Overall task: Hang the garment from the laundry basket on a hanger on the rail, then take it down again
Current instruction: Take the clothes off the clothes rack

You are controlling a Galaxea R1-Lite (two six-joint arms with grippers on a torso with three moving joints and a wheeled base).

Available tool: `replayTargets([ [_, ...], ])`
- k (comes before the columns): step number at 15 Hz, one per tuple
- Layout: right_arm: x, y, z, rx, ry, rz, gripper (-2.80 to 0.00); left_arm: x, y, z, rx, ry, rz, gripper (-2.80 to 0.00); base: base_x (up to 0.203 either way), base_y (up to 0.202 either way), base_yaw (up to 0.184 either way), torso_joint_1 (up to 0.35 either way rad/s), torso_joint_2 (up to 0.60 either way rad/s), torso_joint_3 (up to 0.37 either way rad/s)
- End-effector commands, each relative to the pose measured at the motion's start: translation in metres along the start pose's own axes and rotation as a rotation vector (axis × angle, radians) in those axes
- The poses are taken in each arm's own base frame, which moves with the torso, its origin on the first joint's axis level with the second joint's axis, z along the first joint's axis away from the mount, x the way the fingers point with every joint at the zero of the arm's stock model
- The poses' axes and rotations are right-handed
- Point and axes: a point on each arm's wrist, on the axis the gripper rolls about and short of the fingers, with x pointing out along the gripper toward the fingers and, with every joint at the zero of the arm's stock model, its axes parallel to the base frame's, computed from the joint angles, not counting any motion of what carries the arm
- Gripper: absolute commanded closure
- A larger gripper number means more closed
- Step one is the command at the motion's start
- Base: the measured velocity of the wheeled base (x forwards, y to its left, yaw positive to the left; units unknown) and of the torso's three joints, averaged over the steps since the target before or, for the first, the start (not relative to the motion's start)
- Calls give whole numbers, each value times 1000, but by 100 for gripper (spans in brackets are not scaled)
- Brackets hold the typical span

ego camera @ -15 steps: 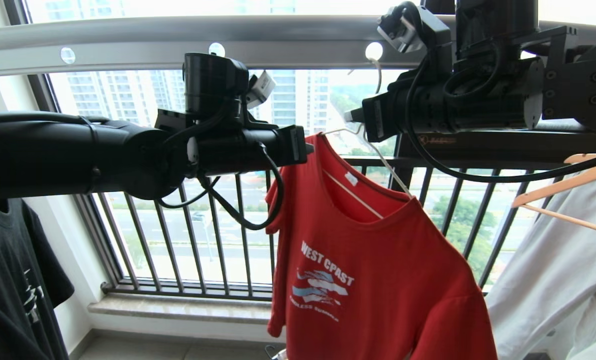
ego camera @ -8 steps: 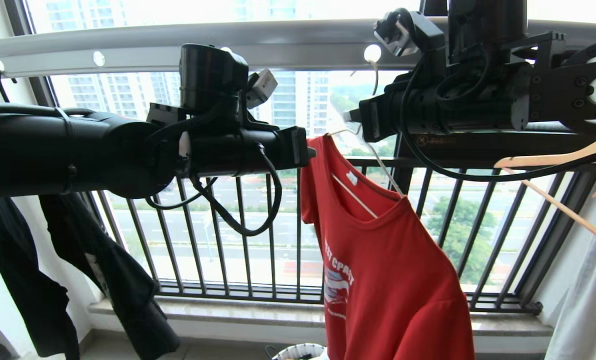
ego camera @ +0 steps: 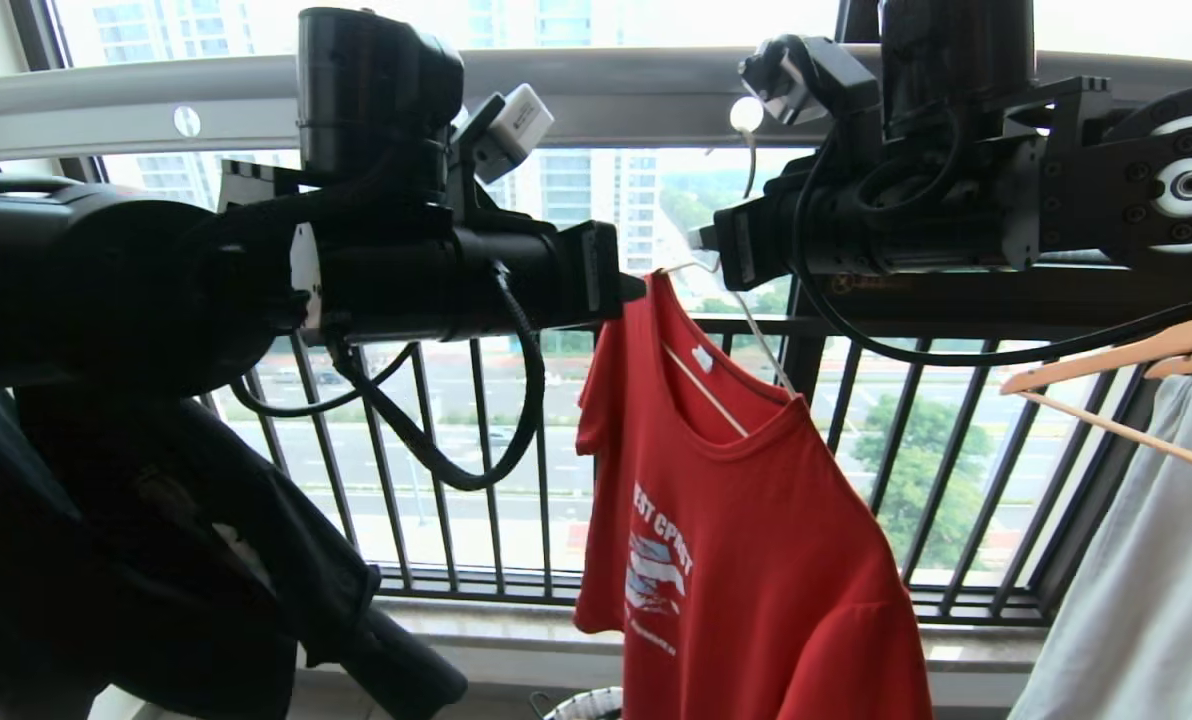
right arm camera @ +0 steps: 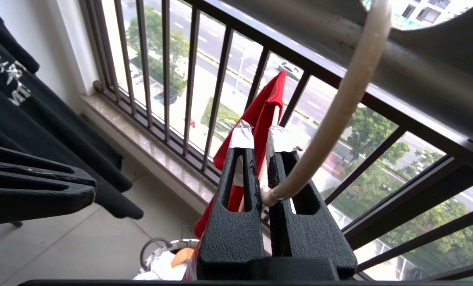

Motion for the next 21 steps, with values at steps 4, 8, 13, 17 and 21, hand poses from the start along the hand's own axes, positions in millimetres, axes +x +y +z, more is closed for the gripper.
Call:
replayTargets([
  [4, 7, 1, -5, -2, 26, -13, -280, -74, -41, 18, 23, -47, -83, 0, 0, 0, 0, 0, 0, 0],
  [8, -10, 0, -5, -2, 32, -52, -280, -91, -52, 19, 19, 9, -91, 0, 0, 0, 0, 0, 0, 0],
  [13, -56, -1, -9, -2, 26, -65, -280, -94, -53, 20, 22, 0, -93, 0, 0, 0, 0, 0, 0, 0],
  [17, -98, -3, -13, 1, -1, -92, -280, -97, -53, 18, 46, 25, -87, 0, 0, 0, 0, 0, 0, 0],
  [21, -152, -2, -27, 1, -36, -96, -246, -93, -54, 14, 49, 46, -93, 0, 0, 0, 0, 0, 0, 0],
])
